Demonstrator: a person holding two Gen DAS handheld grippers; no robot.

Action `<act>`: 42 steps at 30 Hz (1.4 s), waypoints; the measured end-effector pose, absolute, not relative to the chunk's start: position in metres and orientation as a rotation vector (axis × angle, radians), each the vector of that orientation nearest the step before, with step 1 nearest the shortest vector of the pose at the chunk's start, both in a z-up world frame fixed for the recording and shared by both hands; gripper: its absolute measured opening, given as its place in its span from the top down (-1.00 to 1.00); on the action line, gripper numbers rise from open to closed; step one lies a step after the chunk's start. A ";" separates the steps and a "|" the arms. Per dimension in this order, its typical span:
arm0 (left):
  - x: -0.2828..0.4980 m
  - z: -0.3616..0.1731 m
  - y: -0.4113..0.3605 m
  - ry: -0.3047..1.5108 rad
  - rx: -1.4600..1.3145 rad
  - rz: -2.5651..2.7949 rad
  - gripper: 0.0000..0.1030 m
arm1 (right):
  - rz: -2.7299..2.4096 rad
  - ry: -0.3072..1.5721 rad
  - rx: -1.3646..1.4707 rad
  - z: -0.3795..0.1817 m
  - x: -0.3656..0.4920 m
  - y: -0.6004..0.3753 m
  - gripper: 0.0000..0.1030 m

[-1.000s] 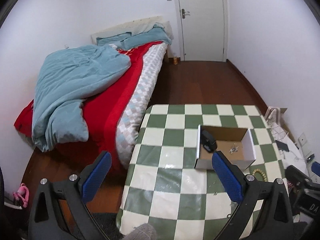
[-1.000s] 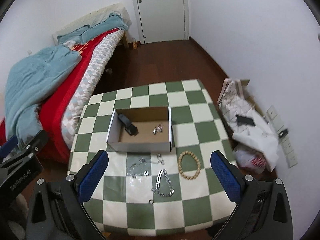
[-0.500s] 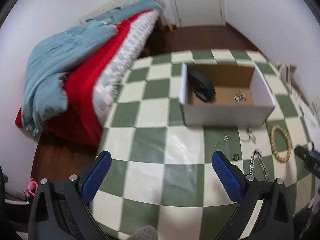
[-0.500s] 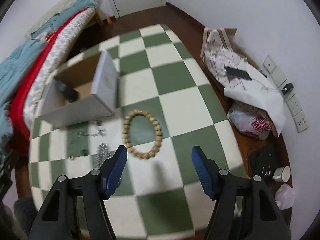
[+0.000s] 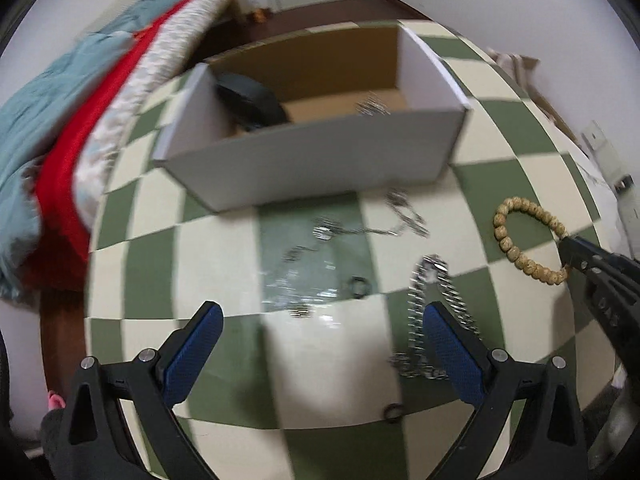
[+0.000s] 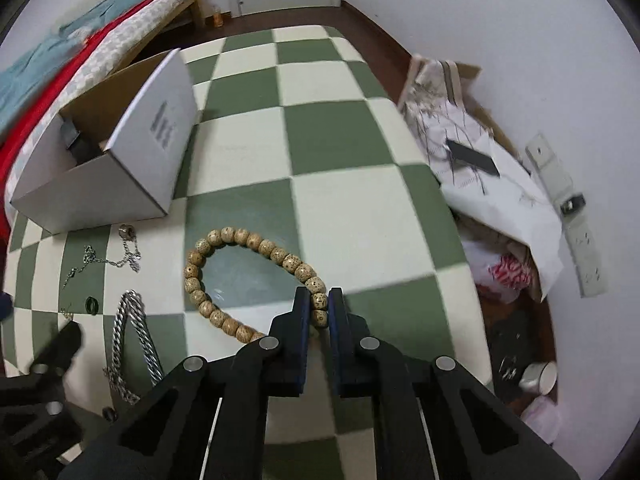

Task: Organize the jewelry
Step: 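Grasp the silver chain with the left gripper while the right grasps the bead bracelet, then drop the silver chain and bead bracelet into the white box with both grippers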

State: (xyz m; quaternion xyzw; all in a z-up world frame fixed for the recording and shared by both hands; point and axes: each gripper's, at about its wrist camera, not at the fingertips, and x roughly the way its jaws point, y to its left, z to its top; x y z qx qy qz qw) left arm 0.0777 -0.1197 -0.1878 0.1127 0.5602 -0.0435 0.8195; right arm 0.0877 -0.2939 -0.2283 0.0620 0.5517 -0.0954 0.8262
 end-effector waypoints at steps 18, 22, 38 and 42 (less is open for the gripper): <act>0.073 -0.186 -0.119 1.221 0.214 -0.266 0.89 | -0.197 1.156 0.219 -0.207 0.060 -0.314 0.81; 0.073 -0.176 -0.093 1.201 0.171 -0.232 0.90 | -0.171 1.130 0.247 -0.196 0.057 -0.315 0.81; 0.084 -0.101 -0.063 1.055 0.083 -0.248 0.90 | 0.009 1.034 0.316 -0.127 0.069 -0.285 0.82; 0.092 -0.074 -0.056 1.017 0.054 -0.261 0.90 | 0.062 0.991 0.296 -0.092 0.080 -0.270 0.82</act>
